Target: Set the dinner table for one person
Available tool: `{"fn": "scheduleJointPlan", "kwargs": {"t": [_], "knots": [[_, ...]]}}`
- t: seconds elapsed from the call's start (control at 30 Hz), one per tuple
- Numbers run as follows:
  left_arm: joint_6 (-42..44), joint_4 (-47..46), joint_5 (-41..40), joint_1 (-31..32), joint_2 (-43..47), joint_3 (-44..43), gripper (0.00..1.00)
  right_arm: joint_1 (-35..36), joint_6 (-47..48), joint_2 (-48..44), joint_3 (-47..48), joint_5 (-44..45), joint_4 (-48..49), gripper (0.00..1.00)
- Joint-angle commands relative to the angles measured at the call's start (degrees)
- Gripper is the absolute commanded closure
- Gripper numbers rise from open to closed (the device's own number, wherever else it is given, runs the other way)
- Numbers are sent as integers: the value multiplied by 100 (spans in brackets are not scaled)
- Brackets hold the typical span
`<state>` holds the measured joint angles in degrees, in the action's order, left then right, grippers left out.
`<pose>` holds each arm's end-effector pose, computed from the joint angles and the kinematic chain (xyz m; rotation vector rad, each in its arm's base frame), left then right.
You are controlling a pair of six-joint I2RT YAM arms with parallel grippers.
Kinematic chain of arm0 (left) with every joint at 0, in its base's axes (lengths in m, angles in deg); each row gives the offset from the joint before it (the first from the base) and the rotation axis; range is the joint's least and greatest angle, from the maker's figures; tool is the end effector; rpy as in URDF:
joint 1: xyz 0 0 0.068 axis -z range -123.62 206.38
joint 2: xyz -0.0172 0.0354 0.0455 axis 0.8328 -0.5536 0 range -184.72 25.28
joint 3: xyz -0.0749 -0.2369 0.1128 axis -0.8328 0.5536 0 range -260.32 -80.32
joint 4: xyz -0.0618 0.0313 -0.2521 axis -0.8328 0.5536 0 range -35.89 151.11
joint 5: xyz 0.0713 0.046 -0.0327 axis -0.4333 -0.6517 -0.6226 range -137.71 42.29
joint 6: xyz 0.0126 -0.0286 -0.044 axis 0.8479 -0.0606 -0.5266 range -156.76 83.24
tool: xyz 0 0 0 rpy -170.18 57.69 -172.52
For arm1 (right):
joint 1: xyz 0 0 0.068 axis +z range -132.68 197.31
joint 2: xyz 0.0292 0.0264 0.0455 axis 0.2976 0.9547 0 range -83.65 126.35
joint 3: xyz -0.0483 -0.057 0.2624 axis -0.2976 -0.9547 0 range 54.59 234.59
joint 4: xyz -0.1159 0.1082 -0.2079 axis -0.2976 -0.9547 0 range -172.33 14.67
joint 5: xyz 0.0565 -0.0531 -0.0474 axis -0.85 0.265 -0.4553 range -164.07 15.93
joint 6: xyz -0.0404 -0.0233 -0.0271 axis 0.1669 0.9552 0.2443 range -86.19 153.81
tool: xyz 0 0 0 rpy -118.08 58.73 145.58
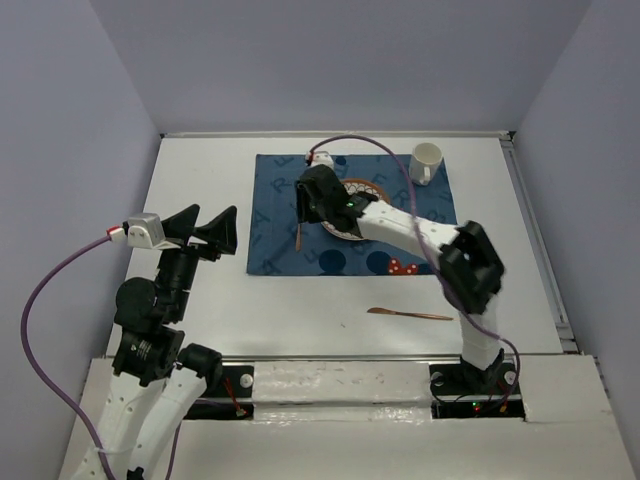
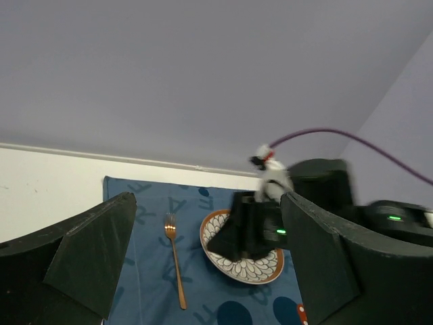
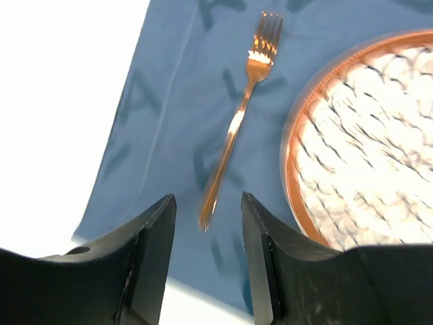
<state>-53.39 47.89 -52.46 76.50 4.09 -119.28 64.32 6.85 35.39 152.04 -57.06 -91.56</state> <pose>0.0844 -0.0278 0.3853 -0.0389 1.1682 -0.5200 0.3373 0.3465 0.2436 -0.2261 2.2133 0.3886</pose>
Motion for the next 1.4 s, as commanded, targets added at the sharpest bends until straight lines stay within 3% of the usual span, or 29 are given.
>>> {"fn": "scheduleJointPlan", "kwargs": {"t": [0.0,0.03,0.17,0.4,0.47,0.67,0.8,1.0,1.37], "knots": [[-25,-283,132,-43,71,-41,1,81,885,-2387,-2032,-410,-2,51],[-34,-292,185,-52,106,-41,1,81,877,-2777,-2898,-392,-212,50],[-52,-336,194,-78,185,-24,1,81,343,-4508,-4326,-304,-1211,39],[1,-345,54,-105,185,2,1,81,-678,-5514,-4876,-331,-2761,39],[10,-336,27,-105,107,11,1,81,-827,-5611,-4780,-269,-3130,32],[45,-354,-104,-105,-8,55,1,81,-978,-4963,-4796,-102,-3650,29],[71,-354,-148,-105,-122,64,1,81,-846,-4689,-4718,-85,-3686,14],[89,-371,-149,-105,-175,73,1,81,-662,-4452,-4595,-216,-3695,4],[71,-389,-105,-105,-184,82,1,-33,-398,-3854,-4656,-471,-3255,5]]}}
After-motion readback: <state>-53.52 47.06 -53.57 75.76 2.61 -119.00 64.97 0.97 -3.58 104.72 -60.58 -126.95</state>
